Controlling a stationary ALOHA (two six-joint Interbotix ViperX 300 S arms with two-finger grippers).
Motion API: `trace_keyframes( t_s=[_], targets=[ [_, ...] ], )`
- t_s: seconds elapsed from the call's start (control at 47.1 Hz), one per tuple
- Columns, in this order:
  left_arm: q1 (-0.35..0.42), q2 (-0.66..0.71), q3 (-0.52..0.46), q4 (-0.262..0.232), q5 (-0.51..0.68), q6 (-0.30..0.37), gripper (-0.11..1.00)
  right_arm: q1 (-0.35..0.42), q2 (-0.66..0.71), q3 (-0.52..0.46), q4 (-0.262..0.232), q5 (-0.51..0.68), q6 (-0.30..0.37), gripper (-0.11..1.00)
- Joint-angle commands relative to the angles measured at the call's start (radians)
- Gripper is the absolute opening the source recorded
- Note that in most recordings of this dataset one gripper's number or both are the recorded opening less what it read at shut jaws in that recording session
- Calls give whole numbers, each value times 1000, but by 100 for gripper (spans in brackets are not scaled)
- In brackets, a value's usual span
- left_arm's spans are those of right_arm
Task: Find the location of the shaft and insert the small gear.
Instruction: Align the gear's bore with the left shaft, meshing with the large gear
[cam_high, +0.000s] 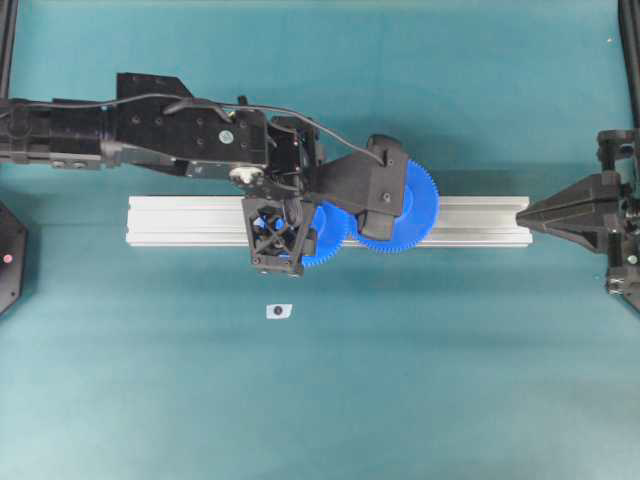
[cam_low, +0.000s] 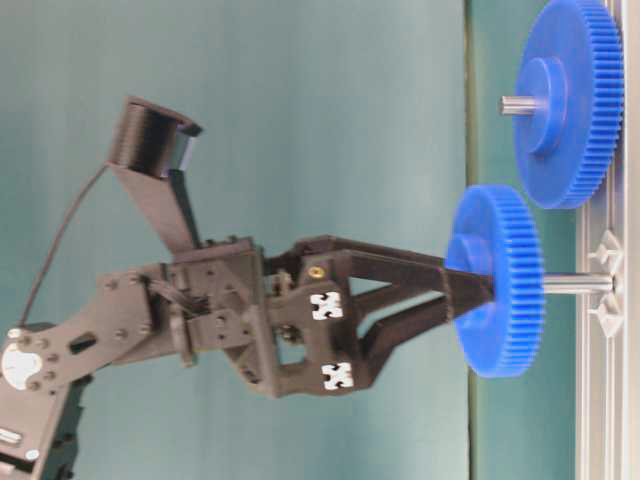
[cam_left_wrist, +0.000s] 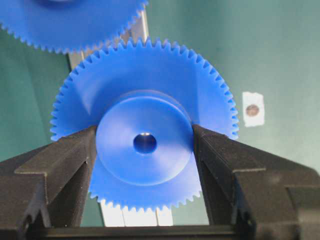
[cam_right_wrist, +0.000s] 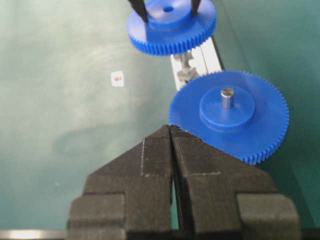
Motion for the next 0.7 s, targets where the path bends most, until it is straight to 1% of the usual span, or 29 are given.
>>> trace_keyframes(
  t_s=[0.0, 0.191, 0.404, 0.68],
  targets=[
    [3, -14, -6, 3, -17, -5, 64, -3, 6, -11, 0, -5, 9, 0],
    [5, -9, 11, 3, -54, -11, 64, -3, 6, -11, 2, -5, 9, 0],
    [15, -11, 23, 3, -54, -12, 64, -3, 6, -11, 2, -5, 9, 0],
    [55, -25, 60, 3, -51, -6, 64, -3, 6, -11, 2, -5, 11, 0]
  ],
)
